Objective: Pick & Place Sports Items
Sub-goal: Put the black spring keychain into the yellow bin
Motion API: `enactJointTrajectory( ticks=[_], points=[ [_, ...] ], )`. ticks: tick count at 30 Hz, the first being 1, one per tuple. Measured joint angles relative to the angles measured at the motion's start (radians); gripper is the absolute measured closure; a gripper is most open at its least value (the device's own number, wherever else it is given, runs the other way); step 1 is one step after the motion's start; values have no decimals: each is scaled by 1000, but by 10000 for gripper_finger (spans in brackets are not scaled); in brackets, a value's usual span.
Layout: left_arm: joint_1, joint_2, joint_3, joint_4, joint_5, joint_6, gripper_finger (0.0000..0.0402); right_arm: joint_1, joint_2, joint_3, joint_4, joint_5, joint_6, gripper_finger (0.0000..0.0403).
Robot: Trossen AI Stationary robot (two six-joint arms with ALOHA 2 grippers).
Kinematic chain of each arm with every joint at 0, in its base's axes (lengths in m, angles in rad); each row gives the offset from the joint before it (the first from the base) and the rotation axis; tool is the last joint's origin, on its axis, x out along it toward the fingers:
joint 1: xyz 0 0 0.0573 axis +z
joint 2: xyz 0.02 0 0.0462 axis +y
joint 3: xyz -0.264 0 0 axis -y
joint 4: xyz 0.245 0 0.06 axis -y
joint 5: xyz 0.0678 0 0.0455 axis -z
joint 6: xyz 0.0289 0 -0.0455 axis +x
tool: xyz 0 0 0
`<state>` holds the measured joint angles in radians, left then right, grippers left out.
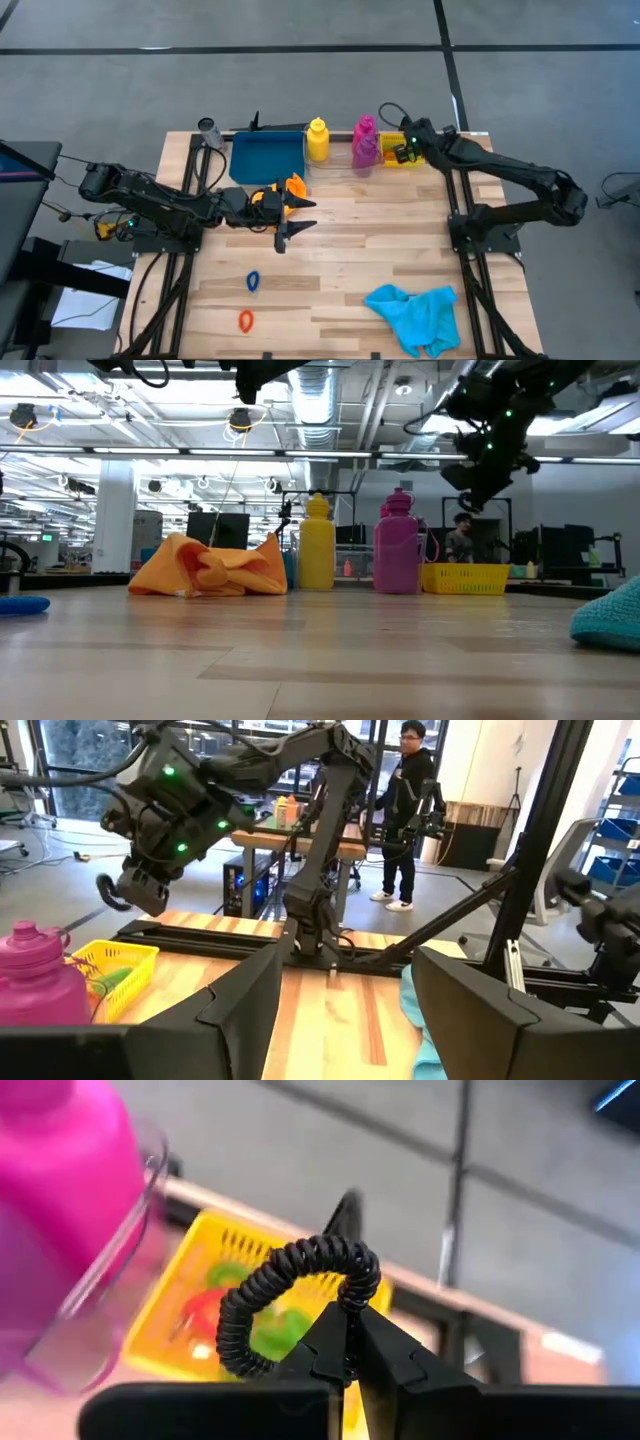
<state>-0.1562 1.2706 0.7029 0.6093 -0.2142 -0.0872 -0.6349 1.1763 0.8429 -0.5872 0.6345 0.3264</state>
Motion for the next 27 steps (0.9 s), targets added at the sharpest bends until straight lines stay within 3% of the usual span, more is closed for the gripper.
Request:
enactJointTrajectory(
  ticks=[4, 6, 14, 27],
  points=[
    [0, 0, 0, 1, 0, 7, 179, -87, 0, 0, 3, -221, -21, 396],
    [0, 0, 0, 0, -1, 8, 179, -111, 0, 0, 25, -263, -41, 396],
    [0, 0, 0, 0, -4, 9, 179, -154, 0, 0, 68, -268, -72, 389],
    [0, 0, 0, 1, -3, 11, 179, -153, 0, 1, 88, -247, -79, 266]
  ],
)
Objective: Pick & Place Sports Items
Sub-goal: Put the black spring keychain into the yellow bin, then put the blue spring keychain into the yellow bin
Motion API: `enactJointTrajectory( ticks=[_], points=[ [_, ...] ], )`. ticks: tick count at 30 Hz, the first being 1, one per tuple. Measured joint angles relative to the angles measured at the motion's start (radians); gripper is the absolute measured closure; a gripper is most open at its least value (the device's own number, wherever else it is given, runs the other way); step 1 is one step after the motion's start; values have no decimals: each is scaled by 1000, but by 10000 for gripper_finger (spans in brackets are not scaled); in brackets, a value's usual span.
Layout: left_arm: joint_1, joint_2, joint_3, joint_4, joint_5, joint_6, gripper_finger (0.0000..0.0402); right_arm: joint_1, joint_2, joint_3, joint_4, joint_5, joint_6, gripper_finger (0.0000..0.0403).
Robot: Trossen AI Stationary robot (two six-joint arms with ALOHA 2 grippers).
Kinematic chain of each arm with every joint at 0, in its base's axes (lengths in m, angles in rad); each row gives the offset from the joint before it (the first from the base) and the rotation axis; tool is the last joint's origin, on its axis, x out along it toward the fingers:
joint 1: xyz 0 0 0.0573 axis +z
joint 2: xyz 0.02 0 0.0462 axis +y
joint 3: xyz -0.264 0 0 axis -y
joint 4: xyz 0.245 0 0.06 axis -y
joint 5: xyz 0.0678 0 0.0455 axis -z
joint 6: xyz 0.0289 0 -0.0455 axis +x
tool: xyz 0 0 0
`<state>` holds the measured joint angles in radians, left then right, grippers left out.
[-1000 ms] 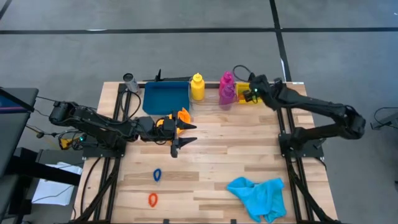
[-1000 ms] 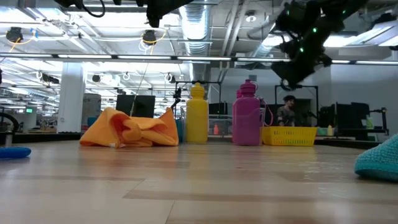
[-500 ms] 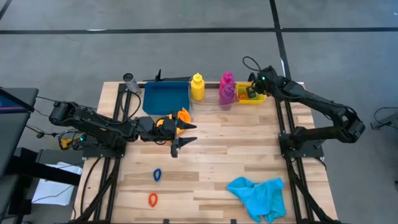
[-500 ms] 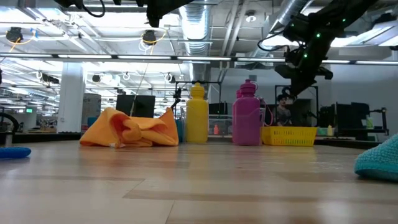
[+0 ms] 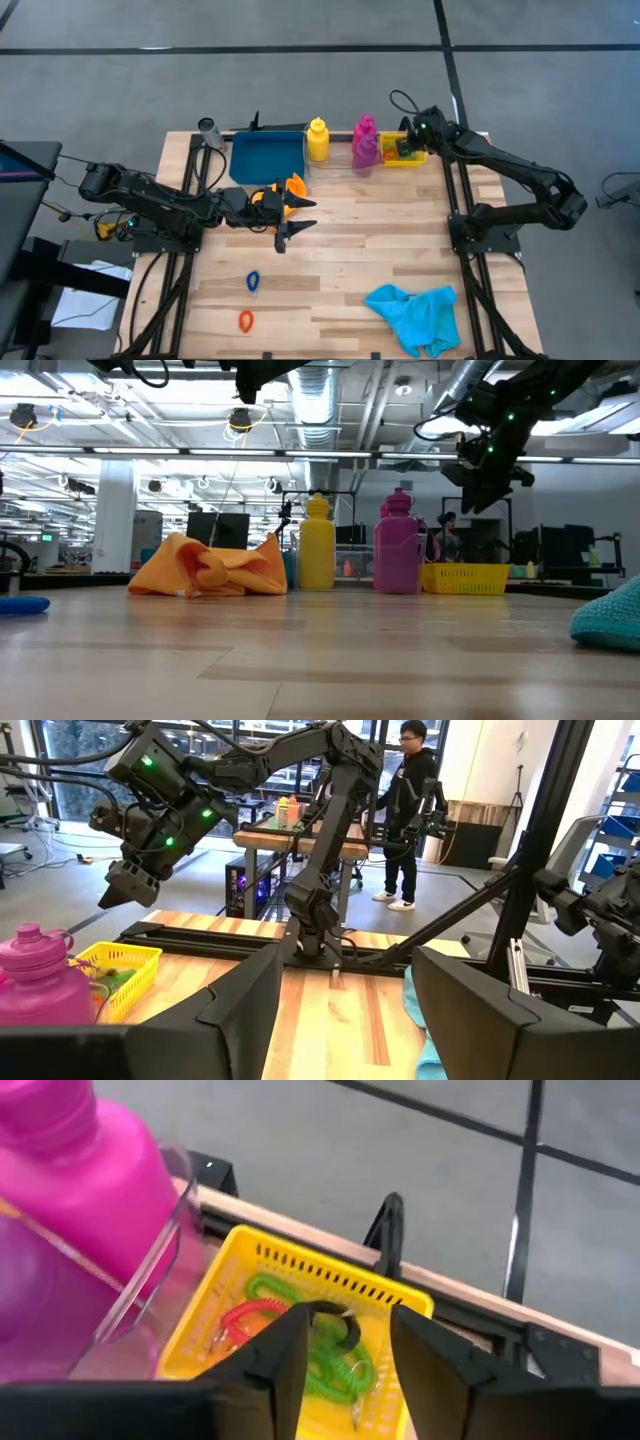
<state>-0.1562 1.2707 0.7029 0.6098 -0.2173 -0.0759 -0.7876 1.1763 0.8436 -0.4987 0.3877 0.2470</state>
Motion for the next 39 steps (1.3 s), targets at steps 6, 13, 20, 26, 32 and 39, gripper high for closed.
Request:
enactJointTrajectory(
  ticks=[6, 13, 20, 26, 32, 39],
  points=[
    [0, 0, 0, 0, 0, 0, 179, 2, 0, 0, 40, 13, 0, 258],
    [0, 0, 0, 0, 4, 0, 179, 115, -22, 0, 71, 14, 0, 257],
    [0, 0, 0, 8, 4, 0, 179, 401, -84, 0, 284, 59, -45, 257],
    [0, 0, 0, 74, 3, 34, 179, 675, -85, 0, 457, 65, -218, 257],
    [-51, -19, 0, 64, 7, 130, 179, 909, -64, 1, 425, 62, -282, 257],
    [-154, -135, 0, -25, -130, 271, 179, 1154, -21, 0, 420, 62, -307, 257]
  ],
)
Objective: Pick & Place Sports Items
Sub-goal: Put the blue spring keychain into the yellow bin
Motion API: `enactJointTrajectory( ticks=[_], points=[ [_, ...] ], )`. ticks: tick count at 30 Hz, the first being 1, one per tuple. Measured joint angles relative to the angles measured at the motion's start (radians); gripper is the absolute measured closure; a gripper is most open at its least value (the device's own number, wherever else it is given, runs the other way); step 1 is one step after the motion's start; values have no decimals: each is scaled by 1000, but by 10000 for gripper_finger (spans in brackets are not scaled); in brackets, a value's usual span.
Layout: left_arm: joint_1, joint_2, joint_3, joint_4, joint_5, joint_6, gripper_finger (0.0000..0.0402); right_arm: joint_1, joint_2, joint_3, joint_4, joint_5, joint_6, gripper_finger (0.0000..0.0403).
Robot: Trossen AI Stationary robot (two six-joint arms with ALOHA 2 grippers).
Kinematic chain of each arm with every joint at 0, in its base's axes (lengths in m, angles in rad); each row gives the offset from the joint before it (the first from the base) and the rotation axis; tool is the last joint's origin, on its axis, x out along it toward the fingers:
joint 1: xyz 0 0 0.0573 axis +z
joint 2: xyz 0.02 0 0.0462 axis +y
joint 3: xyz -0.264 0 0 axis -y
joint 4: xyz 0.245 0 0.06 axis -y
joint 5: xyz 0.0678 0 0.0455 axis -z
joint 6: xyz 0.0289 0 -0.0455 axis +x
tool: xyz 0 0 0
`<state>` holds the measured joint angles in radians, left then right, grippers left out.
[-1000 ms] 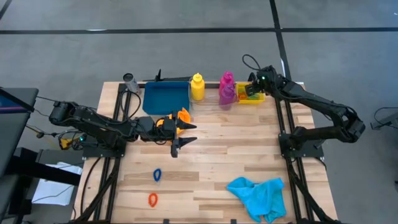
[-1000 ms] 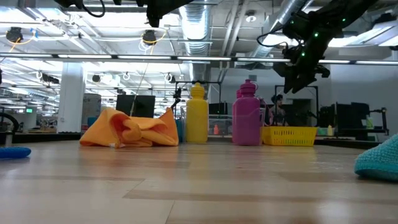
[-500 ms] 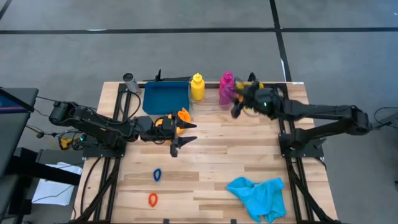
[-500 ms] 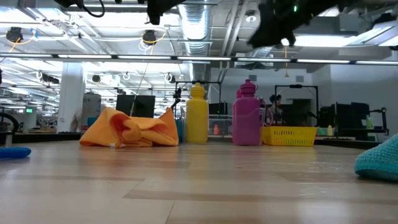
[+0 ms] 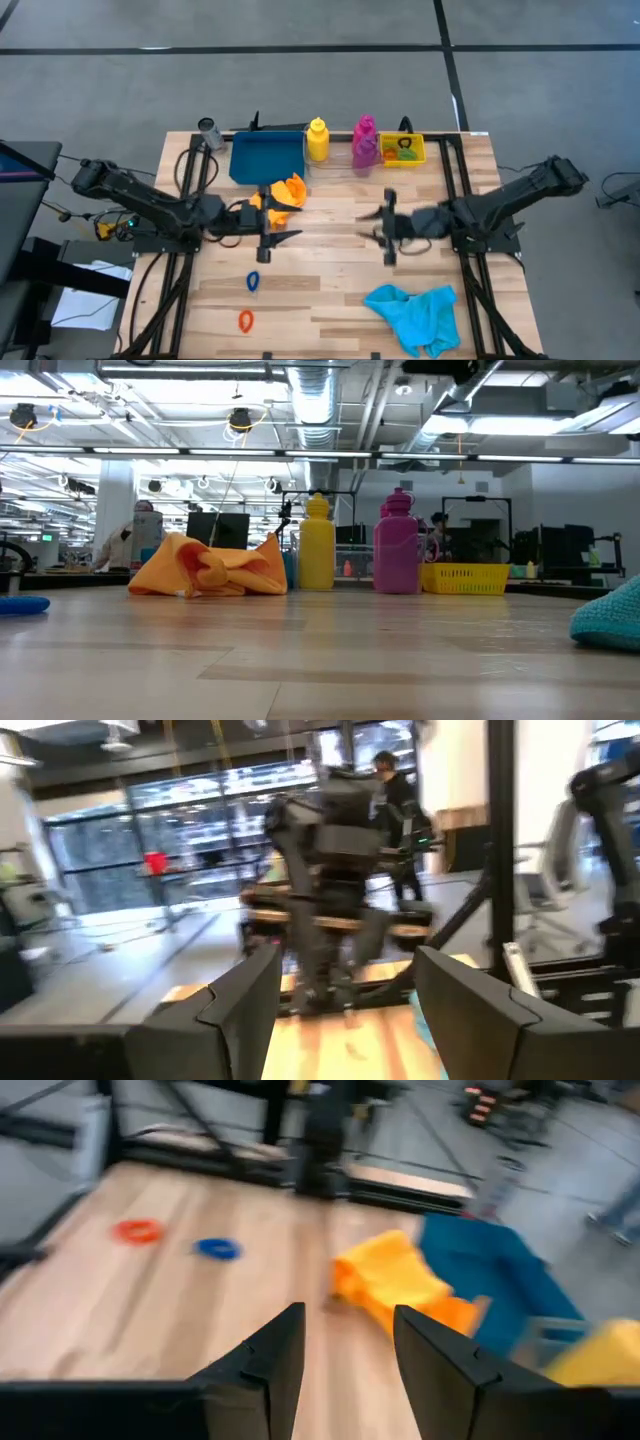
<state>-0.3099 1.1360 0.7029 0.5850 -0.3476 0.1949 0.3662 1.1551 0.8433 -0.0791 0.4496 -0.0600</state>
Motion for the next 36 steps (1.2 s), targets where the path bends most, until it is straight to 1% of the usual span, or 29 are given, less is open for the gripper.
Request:
enactJointTrajectory(
  ticks=[3, 6, 8, 10, 14, 18, 22, 26, 31, 34, 36],
  points=[
    [-61, -66, 0, -102, -71, 9, 179, 86, 24, 0, 1, 0, -4, 257],
    [-126, -108, 0, -195, -76, 1, 179, 151, 58, 0, 9, 0, -4, 257],
    [-176, -122, 0, -231, -81, -32, 179, 187, 86, 0, 10, 0, 2, 257],
    [-226, -122, 0, -271, -112, -83, 179, 214, 119, 0, 9, 0, 21, 257],
    [-328, -95, 0, -358, -211, -157, 179, 257, 197, 0, 19, 0, 56, 257],
    [-407, -54, 0, -453, -281, -230, 179, 278, 286, 0, 72, 0, 71, 257],
    [-448, -4, 0, -536, -294, -335, 179, 282, 370, 0, 165, 0, 71, 257],
    [-465, 54, 0, -601, -298, -439, 179, 274, 427, 0, 239, 4, 71, 257],
    [-464, 126, 0, -624, -298, -470, 179, 274, 446, 0, 285, 5, 74, 257],
    [-464, 158, 0, -624, -297, -476, 179, 274, 446, 0, 309, 4, 110, 257],
    [-464, 171, 0, -634, -297, -507, 179, 275, 446, 0, 309, 1, 129, 257]
  ],
)
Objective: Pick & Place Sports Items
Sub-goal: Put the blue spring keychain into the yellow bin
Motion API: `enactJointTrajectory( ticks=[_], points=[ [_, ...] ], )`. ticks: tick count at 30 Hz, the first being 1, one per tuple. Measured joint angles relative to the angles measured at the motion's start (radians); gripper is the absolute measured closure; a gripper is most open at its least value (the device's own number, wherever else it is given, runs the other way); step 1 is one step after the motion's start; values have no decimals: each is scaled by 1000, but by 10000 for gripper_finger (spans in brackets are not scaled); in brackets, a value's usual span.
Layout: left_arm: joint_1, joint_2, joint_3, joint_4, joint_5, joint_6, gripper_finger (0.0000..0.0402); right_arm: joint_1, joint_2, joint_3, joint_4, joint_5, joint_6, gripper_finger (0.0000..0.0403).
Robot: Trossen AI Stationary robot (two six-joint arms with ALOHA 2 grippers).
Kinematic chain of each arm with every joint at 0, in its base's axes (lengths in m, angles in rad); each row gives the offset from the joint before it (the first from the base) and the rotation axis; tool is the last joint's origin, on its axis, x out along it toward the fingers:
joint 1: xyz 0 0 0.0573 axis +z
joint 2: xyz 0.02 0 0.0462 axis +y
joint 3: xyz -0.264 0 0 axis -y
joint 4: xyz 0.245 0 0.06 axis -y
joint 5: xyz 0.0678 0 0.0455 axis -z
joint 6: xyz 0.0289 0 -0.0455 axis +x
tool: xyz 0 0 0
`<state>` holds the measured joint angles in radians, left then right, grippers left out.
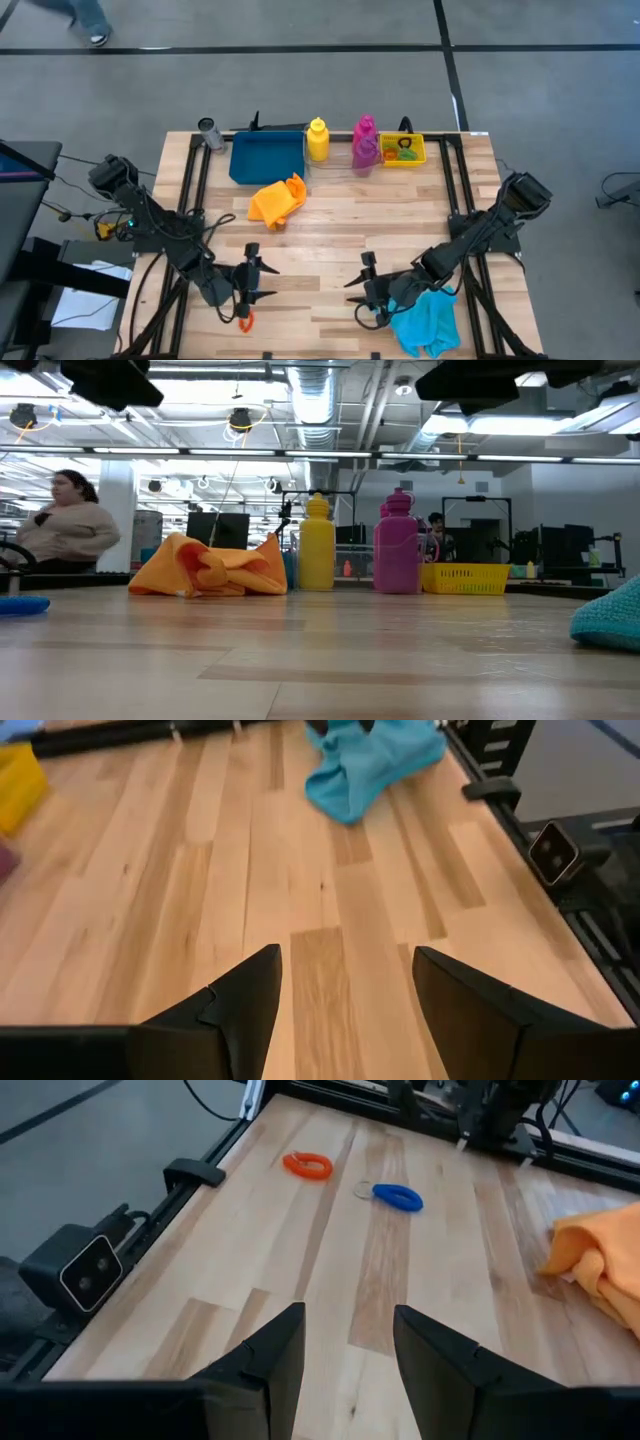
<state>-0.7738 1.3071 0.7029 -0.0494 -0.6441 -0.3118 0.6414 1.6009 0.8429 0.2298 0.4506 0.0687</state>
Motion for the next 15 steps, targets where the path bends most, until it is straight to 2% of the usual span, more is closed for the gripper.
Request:
enactJointTrajectory(
  ticks=[5, 11, 15],
  points=[
    [-1, -4, 0, -135, 33, -153, 179, 12, 0, 0, 0, 0, 9, 257],
    [-35, -28, 0, -359, 49, -446, 179, 13, 0, 0, 0, -1, 1, 257],
    [-57, -28, 0, -428, 50, -687, 179, 10, 0, 0, 0, 46, -26, 257]
  ],
)
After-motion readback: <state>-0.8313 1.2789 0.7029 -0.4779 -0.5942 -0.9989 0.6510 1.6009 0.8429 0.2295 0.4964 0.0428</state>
